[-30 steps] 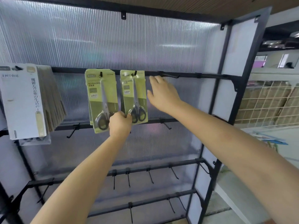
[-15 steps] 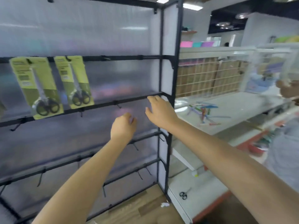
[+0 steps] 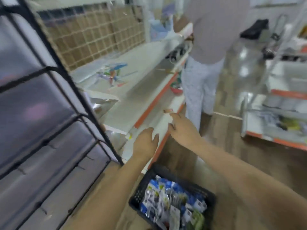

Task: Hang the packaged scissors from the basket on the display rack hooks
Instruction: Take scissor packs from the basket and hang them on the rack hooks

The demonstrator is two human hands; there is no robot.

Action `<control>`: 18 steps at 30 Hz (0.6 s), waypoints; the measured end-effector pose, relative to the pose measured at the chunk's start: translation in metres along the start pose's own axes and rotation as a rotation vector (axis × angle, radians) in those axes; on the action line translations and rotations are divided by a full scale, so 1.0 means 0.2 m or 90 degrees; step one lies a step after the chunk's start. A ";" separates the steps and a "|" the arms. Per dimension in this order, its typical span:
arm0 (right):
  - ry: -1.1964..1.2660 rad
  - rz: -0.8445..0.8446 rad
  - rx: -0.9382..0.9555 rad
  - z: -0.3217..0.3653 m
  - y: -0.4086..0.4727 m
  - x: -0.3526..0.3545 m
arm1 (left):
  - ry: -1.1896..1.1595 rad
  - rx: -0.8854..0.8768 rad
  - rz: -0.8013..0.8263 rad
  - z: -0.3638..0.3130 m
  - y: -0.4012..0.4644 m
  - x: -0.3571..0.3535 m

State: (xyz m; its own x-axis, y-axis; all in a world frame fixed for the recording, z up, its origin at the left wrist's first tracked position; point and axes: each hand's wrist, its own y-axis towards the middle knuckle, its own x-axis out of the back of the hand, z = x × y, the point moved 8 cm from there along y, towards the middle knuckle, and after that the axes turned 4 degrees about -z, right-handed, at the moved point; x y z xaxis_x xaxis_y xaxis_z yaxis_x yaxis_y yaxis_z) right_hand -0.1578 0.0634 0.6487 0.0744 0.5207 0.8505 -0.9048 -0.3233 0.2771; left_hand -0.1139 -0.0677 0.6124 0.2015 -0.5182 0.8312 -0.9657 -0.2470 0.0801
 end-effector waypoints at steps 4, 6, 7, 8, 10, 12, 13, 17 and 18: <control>0.031 0.034 -0.155 -0.46 -0.32 -0.21 | 0.032 -0.043 0.139 -0.03 -0.10 -0.50; 0.041 0.057 -0.247 -0.66 -0.50 -0.37 | 0.042 -0.033 0.224 0.05 -0.17 -0.75; 0.050 0.077 -0.290 -0.75 -0.59 -0.47 | 0.043 -0.018 0.265 0.10 -0.21 -0.87; 0.062 0.098 -0.330 -0.83 -0.69 -0.57 | 0.046 -0.001 0.301 0.16 -0.26 -0.98; 0.097 0.138 -0.421 -0.98 -0.89 -0.79 | 0.058 0.013 0.354 0.28 -0.33 -1.18; 0.139 0.183 -0.499 -1.09 -1.10 -1.02 | 0.076 0.019 0.398 0.41 -0.40 -1.38; 0.147 0.195 -0.527 -1.13 -1.20 -1.12 | 0.089 0.029 0.425 0.49 -0.44 -1.48; 0.167 0.209 -0.597 -1.27 -1.54 -1.57 | 0.120 0.083 0.503 0.85 -0.59 -1.86; 0.174 0.218 -0.619 -1.30 -1.61 -1.68 | 0.118 0.096 0.513 0.94 -0.63 -1.94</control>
State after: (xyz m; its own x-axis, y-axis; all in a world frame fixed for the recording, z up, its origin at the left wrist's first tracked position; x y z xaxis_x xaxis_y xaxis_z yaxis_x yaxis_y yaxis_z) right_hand 0.0006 0.1975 0.1576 -0.2348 0.7200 0.6531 -0.8149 0.2205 -0.5360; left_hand -0.0398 0.0106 0.1758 -0.5834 -0.4439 0.6801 -0.7675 0.0273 -0.6405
